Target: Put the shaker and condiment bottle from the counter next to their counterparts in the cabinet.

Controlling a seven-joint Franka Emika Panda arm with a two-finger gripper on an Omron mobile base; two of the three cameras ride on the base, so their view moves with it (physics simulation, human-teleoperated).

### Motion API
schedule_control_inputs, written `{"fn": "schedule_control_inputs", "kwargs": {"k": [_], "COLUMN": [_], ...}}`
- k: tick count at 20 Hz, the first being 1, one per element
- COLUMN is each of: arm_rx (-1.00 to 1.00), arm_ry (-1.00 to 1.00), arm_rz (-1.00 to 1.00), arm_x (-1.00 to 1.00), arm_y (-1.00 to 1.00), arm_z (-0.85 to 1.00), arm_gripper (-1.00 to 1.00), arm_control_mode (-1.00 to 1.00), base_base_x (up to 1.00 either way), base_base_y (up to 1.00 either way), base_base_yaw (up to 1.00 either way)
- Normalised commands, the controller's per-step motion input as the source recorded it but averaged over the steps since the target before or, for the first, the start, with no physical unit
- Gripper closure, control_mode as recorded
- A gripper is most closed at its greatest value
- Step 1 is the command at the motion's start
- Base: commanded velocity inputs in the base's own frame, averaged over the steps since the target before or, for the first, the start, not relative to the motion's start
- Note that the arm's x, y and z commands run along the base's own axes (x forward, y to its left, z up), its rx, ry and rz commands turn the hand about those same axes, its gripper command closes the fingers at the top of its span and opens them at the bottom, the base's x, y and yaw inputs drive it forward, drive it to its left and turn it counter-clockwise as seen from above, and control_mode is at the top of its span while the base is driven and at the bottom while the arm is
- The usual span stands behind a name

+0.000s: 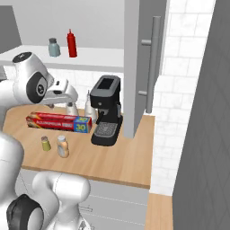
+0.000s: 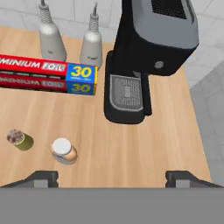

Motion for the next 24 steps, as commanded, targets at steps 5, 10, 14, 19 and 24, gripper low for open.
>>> {"fn": "schedule_control_inputs", "kwargs": {"k": [5,10,14,19,24], "arm_rx": [0.0,0.0,-0.11,-0.16,-0.2], "arm_ry": [-0.02,-0.15,-0.14,-0.01,-0.09], "arm_rz": [-0.06,-0.06,-0.04,0.0,0.0], "arm_x": [-0.19,-0.12,-0.03,0.0,0.0], "arm_y": [0.01,0.13,0.36,0.35,0.43], "arm_z": [-0.35,-0.31,-0.53,-0.44,-0.34], "arm_gripper": [-1.0,-1.0,-1.0,-1.0,-1.0], "arm_control_mode": [-1.0,-1.0,-1.0,-1.0,-1.0], "base_base_x": [0.0,0.0,0.0,0.0,0.0], "base_base_y": [0.0,0.0,0.0,0.0,0.0], "base_base_yaw": [0.0,0.0,0.0,0.0,0.0]}}
